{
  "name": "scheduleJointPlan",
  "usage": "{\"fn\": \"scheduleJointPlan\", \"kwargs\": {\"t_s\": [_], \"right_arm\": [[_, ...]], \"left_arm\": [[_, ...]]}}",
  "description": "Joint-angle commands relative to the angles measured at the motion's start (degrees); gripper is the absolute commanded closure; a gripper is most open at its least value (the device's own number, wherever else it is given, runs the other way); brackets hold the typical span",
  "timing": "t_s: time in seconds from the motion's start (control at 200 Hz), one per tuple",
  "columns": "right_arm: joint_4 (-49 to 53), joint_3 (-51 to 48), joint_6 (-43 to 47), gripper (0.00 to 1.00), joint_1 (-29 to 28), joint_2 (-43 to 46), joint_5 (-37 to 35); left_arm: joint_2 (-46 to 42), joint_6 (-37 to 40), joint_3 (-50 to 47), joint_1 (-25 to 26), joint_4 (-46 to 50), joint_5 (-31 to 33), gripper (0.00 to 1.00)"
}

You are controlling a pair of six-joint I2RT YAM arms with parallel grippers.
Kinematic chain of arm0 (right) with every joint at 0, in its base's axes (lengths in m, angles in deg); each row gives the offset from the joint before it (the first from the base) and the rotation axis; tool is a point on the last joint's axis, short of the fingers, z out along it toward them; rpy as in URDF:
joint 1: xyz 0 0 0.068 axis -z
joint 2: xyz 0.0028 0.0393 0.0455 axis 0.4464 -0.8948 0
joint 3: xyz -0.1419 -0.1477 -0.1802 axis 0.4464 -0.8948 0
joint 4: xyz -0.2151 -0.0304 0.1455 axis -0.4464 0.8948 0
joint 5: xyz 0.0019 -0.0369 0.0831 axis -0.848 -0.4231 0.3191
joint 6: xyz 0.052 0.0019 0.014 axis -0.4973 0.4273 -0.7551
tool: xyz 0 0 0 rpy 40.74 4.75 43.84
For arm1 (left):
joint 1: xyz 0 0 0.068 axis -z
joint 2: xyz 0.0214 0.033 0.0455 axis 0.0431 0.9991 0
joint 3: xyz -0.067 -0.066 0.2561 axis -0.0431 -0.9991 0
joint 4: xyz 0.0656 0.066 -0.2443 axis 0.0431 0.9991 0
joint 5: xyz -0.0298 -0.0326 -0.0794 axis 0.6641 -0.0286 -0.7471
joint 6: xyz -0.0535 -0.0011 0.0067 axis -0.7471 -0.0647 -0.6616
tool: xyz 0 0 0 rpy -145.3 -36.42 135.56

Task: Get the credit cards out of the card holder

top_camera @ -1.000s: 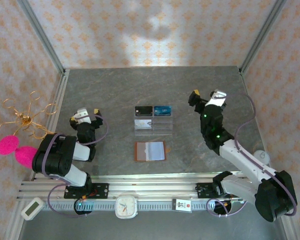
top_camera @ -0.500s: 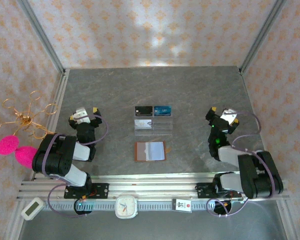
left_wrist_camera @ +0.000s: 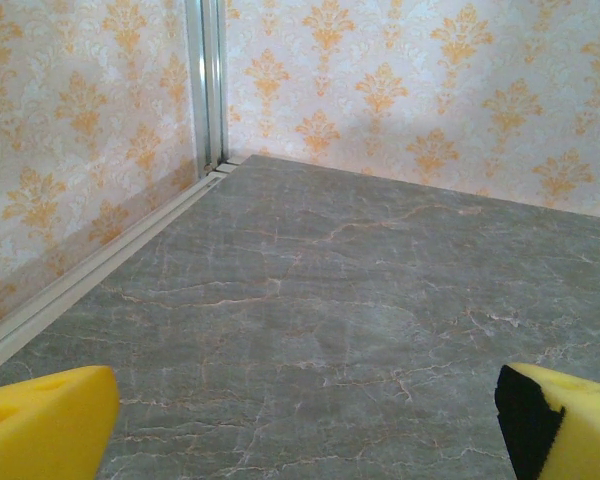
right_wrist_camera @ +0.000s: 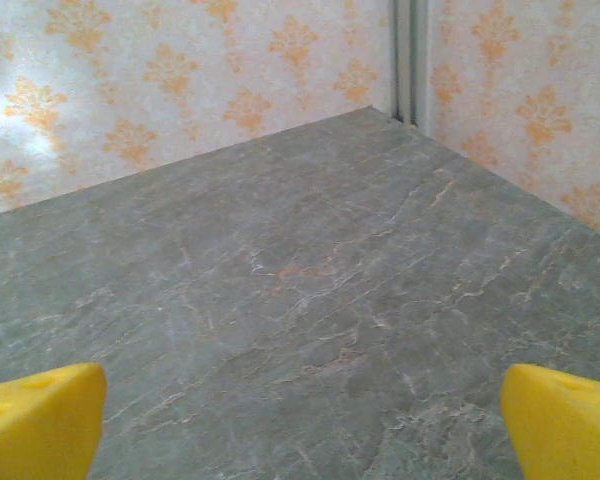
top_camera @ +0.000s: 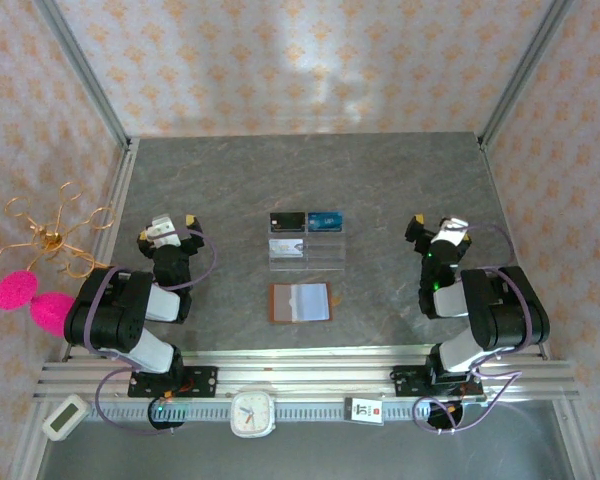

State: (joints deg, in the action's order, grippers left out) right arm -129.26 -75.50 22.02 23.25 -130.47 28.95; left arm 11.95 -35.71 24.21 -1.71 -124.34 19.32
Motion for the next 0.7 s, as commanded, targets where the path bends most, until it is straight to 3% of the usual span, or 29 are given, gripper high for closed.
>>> {"fn": "scheduleJointPlan", "kwargs": {"t_s": [0.0, 0.696], "right_arm": [[-3.7, -0.2, 1.0, 0.00, 0.2, -0.1, 1.6], [-2.5, 0.0, 0.9, 0.00, 0.2, 0.3, 1.6]], "left_arm": [[0.1, -0.1, 0.3, 0.5, -2.8, 0.2, 0.01], [0.2, -0.2, 0.3, 0.5, -2.8, 0.3, 0.01]]}}
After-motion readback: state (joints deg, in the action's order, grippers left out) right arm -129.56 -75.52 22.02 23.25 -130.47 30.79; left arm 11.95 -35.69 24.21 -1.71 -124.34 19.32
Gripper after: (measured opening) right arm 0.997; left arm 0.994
